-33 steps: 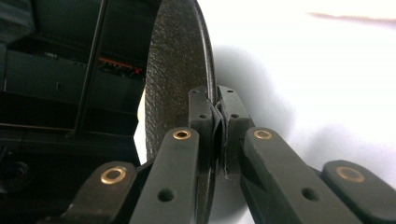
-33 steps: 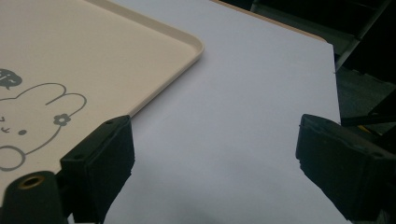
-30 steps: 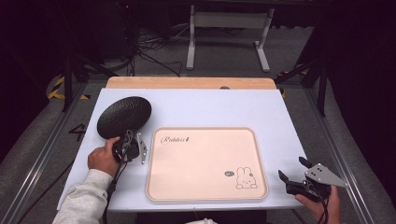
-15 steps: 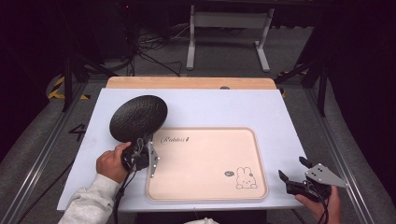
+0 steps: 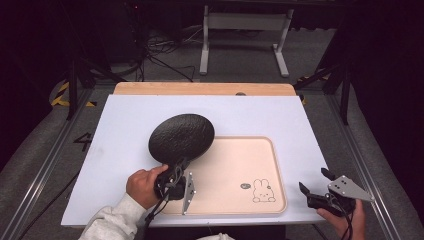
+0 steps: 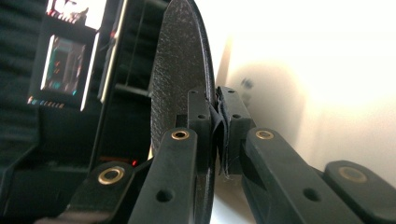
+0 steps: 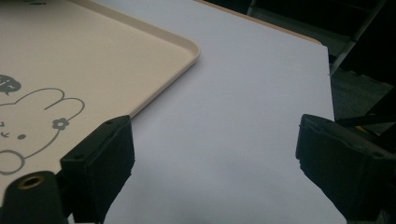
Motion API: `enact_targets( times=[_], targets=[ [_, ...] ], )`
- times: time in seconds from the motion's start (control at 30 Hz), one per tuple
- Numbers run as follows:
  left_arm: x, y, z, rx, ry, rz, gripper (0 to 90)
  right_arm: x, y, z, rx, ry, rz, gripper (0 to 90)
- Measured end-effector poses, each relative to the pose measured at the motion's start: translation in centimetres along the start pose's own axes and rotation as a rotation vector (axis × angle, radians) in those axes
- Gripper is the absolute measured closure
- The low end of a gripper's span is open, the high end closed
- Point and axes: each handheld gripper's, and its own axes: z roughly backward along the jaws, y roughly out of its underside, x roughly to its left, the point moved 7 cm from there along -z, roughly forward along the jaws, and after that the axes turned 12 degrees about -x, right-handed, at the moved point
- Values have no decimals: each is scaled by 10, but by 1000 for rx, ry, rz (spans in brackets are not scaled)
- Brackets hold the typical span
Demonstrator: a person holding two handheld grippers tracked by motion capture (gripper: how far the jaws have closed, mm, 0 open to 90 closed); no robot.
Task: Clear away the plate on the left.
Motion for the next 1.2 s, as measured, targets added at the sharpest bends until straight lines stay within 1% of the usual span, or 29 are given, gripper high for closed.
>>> enact_targets(
  times=[0.03, 0.13, 0.33, 0.4, 0.47, 0.5, 0.57, 0.6, 0.63, 0.67, 0.7, 0.73, 0.77, 0.8, 0.83, 0.87, 0.9, 0.93, 0.97, 1.0, 1.03, 1.07, 1.1, 1.13, 1.2],
  targets=[
    [-2, -3, 0, -8, 7, 3, 855, 0, 0, 0, 0, -1, -1, 121],
    [-6, -13, 0, -27, 19, -24, 856, 0, 0, 1, -1, -1, 0, 121],
    [-15, -32, 1, -71, 41, -40, 857, 0, 0, 1, 0, 0, -1, 122],
    [-18, -38, 1, -87, 54, -35, 856, 0, 0, 1, -2, 1, -1, 122],
    [-20, -43, 1, -100, 64, -40, 854, 0, 0, 2, -4, 3, -3, 122],
    [-21, -46, 1, -110, 70, -32, 855, 0, 0, 2, -4, 2, -3, 122],
    [-25, -53, 1, -132, 80, -35, 854, 0, 0, 2, -3, 3, -1, 122],
    [-27, -57, 2, -139, 91, -44, 855, 0, 0, 2, -3, 4, -3, 123],
    [-28, -60, 2, -154, 91, -38, 855, 0, 0, 3, -2, 5, -2, 123],
    [-29, -62, 2, -158, 98, -48, 855, 0, 0, 3, -3, 6, -3, 123],
    [-29, -62, 2, -158, 98, -48, 854, 0, 0, 3, -3, 6, -3, 123],
    [-32, -66, 2, -180, 105, -24, 854, 0, 0, 3, -5, 6, -3, 123],
    [-34, -68, 2, -186, 111, -30, 854, 0, 0, 3, -5, 5, -3, 123],
    [-35, -70, 2, -183, 121, -48, 854, 0, 0, 4, -4, 6, -3, 124],
    [-37, -72, 1, -187, 125, -54, 853, 0, 0, 4, -3, 6, -2, 123],
    [-40, -74, 1, -195, 132, -51, 851, 0, 0, 4, -2, 7, -3, 124],
    [-42, -75, 0, -192, 144, -69, 851, 0, 0, 4, -2, 8, -4, 124],
    [-44, -76, -1, -195, 143, -71, 847, 0, 0, 5, -2, 8, -2, 124],
    [-45, -76, -3, -200, 158, -55, 841, 0, 0, 5, -2, 9, -3, 124],
    [-46, -76, -4, -204, 166, -52, 842, 0, 1, 5, -1, 9, -2, 124],
    [-47, -76, -5, -204, 168, -63, 837, -1, 1, 5, -2, 10, -1, 124],
    [-49, -75, -7, -220, 181, -65, 829, -1, 1, 5, -2, 11, -2, 124],
    [-49, -75, -8, -238, 189, -53, 825, -1, 1, 5, -2, 11, -3, 124],
    [-50, -74, -9, -234, 191, -44, 830, -1, 1, 5, -2, 9, -4, 124],
    [-51, -72, -12, -235, 195, -50, 834, -1, 1, 5, -1, 8, -5, 124]
  ],
)
